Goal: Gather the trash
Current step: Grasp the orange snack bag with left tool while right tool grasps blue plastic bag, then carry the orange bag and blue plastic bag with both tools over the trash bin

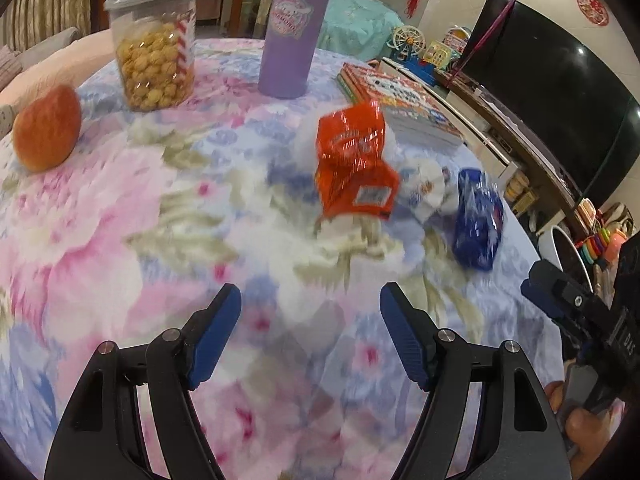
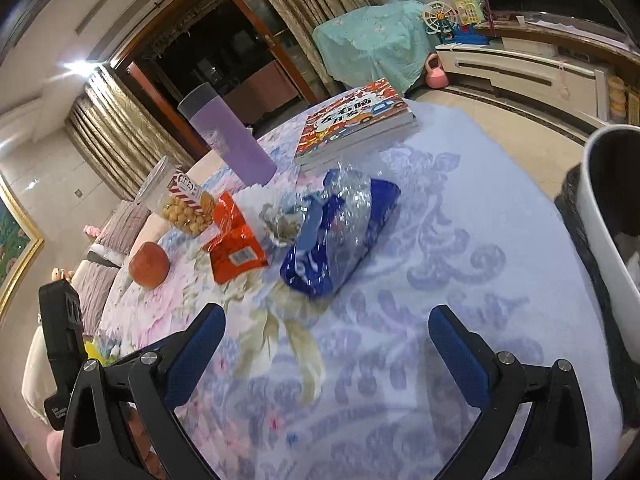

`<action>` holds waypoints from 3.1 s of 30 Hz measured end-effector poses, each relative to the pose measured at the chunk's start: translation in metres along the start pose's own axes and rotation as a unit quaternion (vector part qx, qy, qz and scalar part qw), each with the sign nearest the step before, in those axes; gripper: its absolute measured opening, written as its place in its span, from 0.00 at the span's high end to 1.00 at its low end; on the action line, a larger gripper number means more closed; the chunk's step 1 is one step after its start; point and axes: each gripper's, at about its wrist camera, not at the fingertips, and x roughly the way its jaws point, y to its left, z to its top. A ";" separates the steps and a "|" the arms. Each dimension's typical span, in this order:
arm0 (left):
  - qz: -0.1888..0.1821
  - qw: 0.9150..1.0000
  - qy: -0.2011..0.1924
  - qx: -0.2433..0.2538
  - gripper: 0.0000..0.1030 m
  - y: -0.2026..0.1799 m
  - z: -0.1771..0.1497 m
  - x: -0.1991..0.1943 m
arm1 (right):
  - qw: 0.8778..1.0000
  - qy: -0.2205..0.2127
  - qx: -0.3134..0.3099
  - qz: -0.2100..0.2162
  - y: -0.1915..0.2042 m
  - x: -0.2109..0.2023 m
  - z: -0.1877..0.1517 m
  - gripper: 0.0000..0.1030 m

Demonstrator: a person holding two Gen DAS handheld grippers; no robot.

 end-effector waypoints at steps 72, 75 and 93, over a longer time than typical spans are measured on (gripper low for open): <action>-0.121 0.982 0.001 0.143 0.92 -0.159 -0.077 -0.039 | 0.997 -0.078 0.001 -0.027 -0.053 -0.127 -0.043 0.55; -0.125 0.981 0.002 0.151 0.92 -0.170 -0.079 -0.039 | 0.996 -0.082 0.006 -0.030 -0.060 -0.133 -0.045 0.55; -0.140 0.971 0.005 0.193 0.92 -0.226 -0.084 -0.035 | 0.992 -0.110 0.030 -0.049 -0.102 -0.172 -0.045 0.55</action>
